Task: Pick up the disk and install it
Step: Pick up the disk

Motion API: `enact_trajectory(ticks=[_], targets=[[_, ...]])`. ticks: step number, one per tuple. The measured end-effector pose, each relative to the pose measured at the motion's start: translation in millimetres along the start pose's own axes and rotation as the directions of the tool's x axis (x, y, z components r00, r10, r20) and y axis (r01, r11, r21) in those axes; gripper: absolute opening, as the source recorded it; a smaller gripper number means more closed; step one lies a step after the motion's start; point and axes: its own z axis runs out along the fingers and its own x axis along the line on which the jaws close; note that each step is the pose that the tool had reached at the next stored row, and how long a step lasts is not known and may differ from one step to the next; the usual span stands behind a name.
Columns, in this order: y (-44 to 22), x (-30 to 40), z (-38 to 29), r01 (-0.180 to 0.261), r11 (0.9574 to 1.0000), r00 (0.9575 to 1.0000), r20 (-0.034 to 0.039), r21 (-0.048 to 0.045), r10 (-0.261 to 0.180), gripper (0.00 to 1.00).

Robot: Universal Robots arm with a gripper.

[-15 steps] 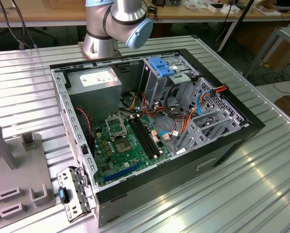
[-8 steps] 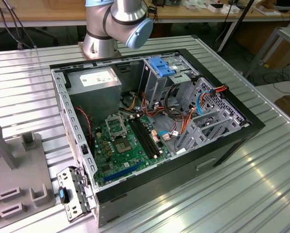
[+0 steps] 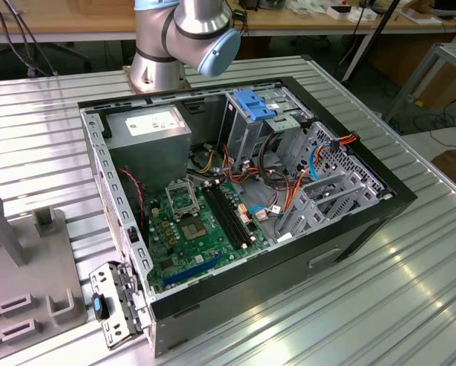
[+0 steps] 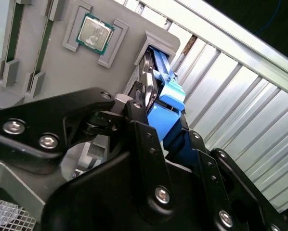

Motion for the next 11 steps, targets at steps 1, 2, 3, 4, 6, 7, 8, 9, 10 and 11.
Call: enact_trajectory(ticks=[1,2,3,4,6,7,8,9,10,11], targets=[[0.0,0.0,0.1,0.000,1.0000,1.0000,-0.0001,0.0000,0.000,0.39],[0.0,-0.1,0.2,0.000,1.0000,1.0000,0.0000,0.0000,0.000,0.39],[0.0,-0.1,0.2,0.000,1.0000,1.0000,0.0000,0.0000,0.000,0.37],[0.0,-0.1,0.2,0.000,1.0000,1.0000,0.0000,-0.0001,0.000,0.37],[0.0,-0.1,0.3,0.000,1.0000,1.0000,0.0000,0.0000,0.000,0.37],[0.0,-0.1,0.3,0.000,1.0000,1.0000,0.0000,0.0000,0.000,0.37],[0.0,-0.1,0.3,0.000,1.0000,1.0000,0.0000,0.0000,0.000,0.37],[0.0,-0.1,0.3,0.000,1.0000,1.0000,0.0000,0.0000,0.000,0.37],[0.0,-0.1,0.3,0.000,1.0000,1.0000,0.0000,0.0000,0.000,0.37],[0.0,-0.1,0.3,0.000,1.0000,1.0000,0.0000,0.0000,0.000,0.37]])
